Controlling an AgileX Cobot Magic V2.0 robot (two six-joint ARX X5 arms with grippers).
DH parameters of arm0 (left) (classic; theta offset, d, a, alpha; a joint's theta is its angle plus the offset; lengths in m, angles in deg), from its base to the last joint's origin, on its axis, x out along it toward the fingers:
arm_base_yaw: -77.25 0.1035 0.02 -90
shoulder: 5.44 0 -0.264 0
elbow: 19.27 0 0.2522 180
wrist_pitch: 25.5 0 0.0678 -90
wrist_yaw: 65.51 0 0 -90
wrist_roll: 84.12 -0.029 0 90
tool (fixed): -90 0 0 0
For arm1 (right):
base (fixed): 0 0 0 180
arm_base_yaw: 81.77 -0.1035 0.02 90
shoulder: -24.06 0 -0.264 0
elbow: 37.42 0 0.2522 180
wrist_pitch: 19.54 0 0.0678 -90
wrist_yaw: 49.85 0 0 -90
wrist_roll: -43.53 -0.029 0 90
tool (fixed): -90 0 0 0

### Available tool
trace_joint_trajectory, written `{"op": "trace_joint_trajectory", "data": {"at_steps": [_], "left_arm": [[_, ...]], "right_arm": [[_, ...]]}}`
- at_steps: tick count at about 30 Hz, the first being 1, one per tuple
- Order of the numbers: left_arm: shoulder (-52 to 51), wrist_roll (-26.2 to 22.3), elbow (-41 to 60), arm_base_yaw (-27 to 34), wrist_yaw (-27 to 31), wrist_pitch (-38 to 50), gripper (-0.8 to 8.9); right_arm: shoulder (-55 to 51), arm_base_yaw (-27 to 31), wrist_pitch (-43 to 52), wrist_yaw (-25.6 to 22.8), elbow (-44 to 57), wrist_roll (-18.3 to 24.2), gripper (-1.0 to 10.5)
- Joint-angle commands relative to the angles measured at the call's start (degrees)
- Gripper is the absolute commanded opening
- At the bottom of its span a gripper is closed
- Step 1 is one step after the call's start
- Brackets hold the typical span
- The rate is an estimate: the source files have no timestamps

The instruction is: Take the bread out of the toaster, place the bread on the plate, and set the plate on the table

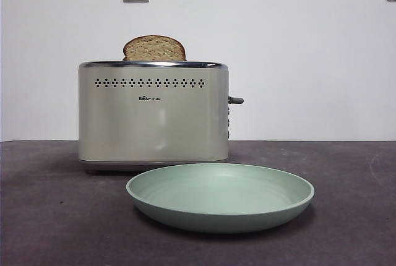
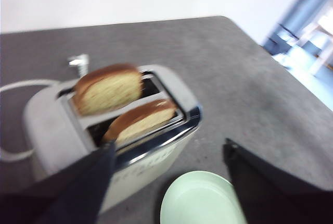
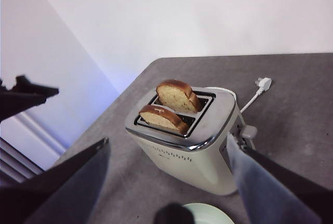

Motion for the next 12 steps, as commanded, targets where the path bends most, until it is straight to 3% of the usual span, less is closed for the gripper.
{"op": "trace_joint_trajectory", "data": {"at_steps": [1, 12], "left_arm": [[4.0, -7.6, -3.6, -0.8, -0.3, 0.7, 4.09], [21.2, -18.5, -21.3, -5.8, 0.4, -0.9, 4.08]], "right_arm": [[0.9, -0.9, 0.3, 0.1, -0.2, 1.0, 3.8], [4.3, -2.9, 0.3, -0.2, -0.2, 1.6, 3.8]]}}
